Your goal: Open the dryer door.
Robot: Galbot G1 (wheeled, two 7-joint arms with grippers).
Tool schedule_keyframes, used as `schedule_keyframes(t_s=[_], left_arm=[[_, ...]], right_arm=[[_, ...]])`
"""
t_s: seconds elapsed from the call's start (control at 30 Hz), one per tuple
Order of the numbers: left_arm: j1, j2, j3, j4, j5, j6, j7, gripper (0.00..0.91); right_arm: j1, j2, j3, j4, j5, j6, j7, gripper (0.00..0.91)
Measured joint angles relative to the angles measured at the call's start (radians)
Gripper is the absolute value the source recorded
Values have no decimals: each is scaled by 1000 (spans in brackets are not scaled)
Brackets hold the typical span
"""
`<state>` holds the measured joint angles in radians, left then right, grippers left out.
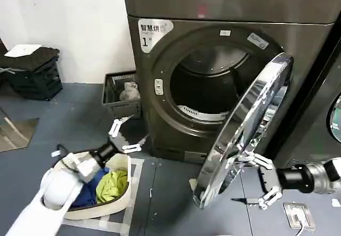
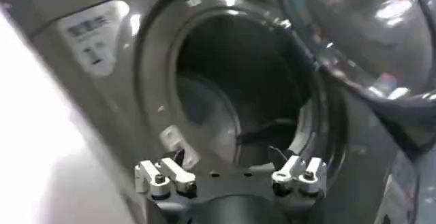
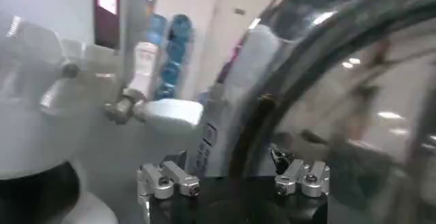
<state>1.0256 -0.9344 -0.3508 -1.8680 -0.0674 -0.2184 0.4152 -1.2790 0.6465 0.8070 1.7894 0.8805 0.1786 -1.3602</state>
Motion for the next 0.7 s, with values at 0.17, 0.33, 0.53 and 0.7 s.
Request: schedule_keyframes(t_s=[0.17,0.33,0.53,0.7], left_arm=[[-102,-11,101,50,-16,-21,7,907],[-197,-30,199,99,-28,-41,15,907],[-294,-59,305,149,-38,-72,16,907],[-355,-83,383,197,-48,-88,15,907]], right_arm=[[-115,45,129,-8,-21,57,79,907],[-247,116,254,-4,-35,98,157,907],[-376,212,396,3,-81,194,294,907],[-442,291,511,6,-137,242,425,907]])
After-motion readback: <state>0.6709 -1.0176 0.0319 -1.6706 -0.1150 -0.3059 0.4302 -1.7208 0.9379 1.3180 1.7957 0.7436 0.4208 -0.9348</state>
